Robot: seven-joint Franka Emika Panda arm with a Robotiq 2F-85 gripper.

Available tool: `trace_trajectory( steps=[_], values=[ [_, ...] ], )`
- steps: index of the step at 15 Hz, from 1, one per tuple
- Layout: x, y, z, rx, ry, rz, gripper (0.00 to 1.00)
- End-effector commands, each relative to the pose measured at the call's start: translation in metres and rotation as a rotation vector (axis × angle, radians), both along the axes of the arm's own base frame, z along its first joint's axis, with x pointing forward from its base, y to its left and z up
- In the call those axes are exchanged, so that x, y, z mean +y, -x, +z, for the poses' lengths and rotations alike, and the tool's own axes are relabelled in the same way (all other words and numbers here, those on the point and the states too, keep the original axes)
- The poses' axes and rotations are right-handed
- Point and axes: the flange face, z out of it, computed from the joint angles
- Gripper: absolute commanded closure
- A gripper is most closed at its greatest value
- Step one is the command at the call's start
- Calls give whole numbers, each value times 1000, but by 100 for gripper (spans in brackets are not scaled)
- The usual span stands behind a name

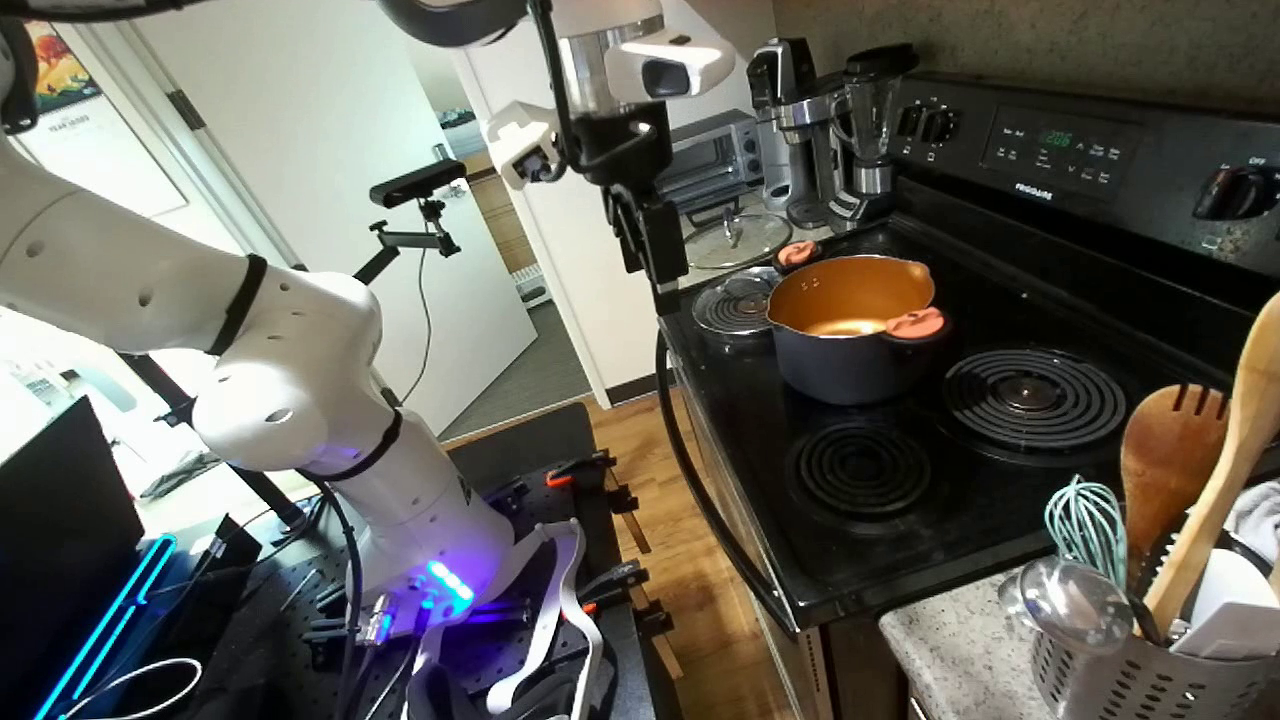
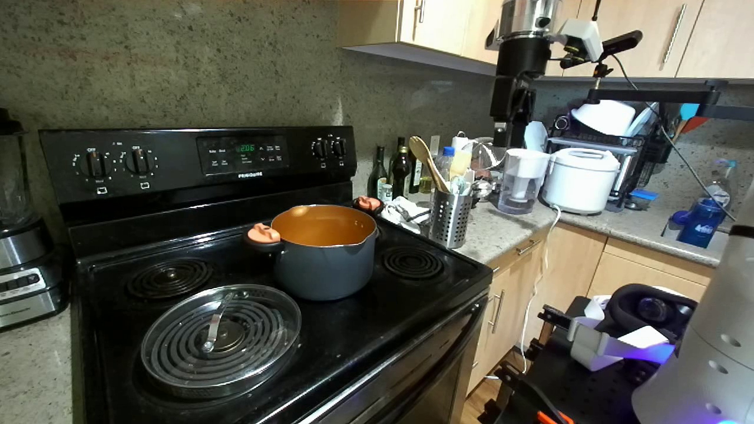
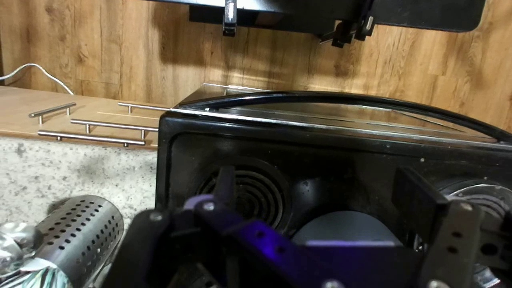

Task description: Pick up a wooden spatula from the holder and put it inside the pot on the stove

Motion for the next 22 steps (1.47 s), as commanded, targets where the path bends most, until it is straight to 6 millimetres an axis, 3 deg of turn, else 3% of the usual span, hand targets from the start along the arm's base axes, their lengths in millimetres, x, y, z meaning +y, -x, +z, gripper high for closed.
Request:
trace_trajectory(
  steps=[1,15,22],
  values=[
    [-9,-8,12,-25,-8,-3,0],
    [-48,-36,28,-33,-15,56,0],
    [-58,-46,36,-52,-8,75,0]
  ],
)
